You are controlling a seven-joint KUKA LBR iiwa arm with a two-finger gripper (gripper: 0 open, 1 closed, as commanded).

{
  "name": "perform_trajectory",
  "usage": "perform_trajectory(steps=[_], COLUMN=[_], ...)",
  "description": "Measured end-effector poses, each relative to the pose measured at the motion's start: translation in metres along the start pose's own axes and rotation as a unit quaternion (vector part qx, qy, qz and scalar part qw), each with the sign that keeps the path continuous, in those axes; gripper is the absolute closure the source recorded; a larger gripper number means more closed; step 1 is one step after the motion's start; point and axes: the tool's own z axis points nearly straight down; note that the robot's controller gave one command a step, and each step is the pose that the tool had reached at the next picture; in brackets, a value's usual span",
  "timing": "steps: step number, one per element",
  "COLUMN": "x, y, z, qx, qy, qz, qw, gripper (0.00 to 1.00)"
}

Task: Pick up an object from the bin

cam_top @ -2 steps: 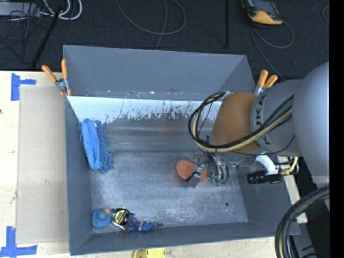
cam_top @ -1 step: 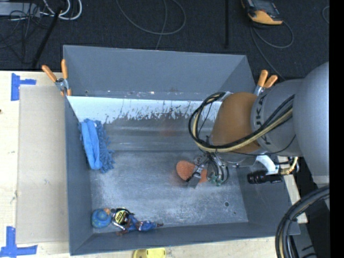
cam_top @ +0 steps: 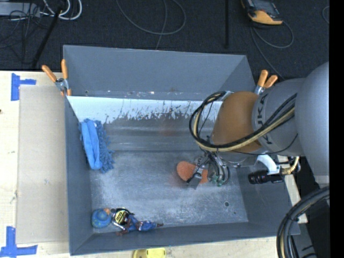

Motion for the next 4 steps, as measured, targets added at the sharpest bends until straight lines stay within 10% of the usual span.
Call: perform_trajectory(steps=[4], x=[0.000], y=[-0.001], z=[-0.054], qx=[0.000], qy=[0.0003], qz=[0.000], qw=[1.0000], gripper=[1.00])
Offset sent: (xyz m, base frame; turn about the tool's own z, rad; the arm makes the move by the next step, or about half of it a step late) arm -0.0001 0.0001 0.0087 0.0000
